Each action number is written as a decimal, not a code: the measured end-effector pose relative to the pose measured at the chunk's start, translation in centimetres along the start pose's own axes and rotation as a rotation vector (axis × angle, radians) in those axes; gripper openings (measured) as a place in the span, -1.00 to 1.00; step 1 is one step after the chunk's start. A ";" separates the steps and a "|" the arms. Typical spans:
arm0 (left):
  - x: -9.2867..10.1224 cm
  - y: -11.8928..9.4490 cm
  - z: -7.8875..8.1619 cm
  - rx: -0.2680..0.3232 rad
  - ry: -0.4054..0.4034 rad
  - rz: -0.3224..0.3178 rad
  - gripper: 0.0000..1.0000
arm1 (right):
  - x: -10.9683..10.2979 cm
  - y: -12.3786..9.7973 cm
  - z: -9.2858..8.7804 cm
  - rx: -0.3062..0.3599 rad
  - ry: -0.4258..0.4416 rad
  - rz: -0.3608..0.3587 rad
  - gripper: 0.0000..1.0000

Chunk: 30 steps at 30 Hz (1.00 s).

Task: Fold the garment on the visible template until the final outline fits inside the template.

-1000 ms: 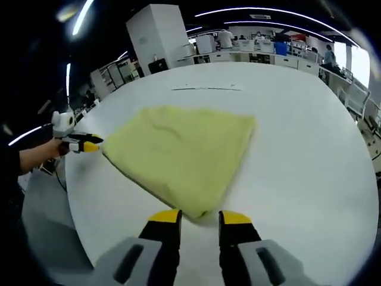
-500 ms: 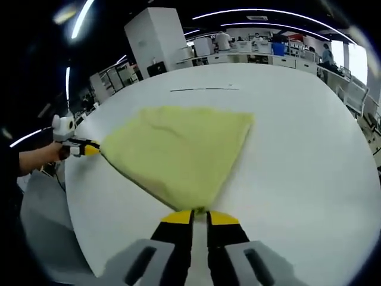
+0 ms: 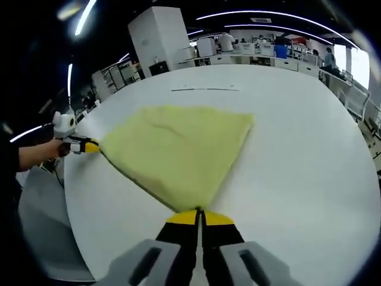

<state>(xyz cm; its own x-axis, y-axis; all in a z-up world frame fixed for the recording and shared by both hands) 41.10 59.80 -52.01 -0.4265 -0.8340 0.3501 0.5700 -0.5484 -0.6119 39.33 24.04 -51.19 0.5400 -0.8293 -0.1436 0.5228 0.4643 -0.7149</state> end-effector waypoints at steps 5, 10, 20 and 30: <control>-0.1 -0.1 0.1 0.002 0.030 0.001 -0.97 | 0.5 0.1 -0.1 -0.003 -0.031 -0.008 -1.00; -0.2 -0.3 0.2 -0.015 0.093 -0.002 -0.99 | 1.3 -0.5 0.2 -0.001 -0.075 -0.034 -1.00; -0.7 -0.6 -0.1 -0.044 0.155 0.000 -1.00 | 1.4 -0.6 -0.3 -0.049 -0.130 -0.033 -1.00; -0.6 -1.1 -0.7 -0.067 0.195 -0.002 -1.00 | 0.8 -0.9 -0.7 -0.060 -0.138 -0.024 -1.00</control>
<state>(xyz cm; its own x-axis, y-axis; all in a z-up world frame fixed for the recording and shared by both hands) 40.28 60.91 -52.04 -0.5593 -0.8016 0.2113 0.5237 -0.5393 -0.6595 38.78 22.71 -51.13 0.6154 -0.7874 -0.0340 0.4983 0.4221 -0.7573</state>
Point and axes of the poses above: the point that each gripper's makers call its tool centre point, and the gripper's own axes: y roughly forward along the fingers, x roughly to its right, z roughly out of its top, the point moved 2 cm from there along -y, roughly backward along the fingers, and after that the axes turned 6 degrees about -y, right-handed, at the moved point
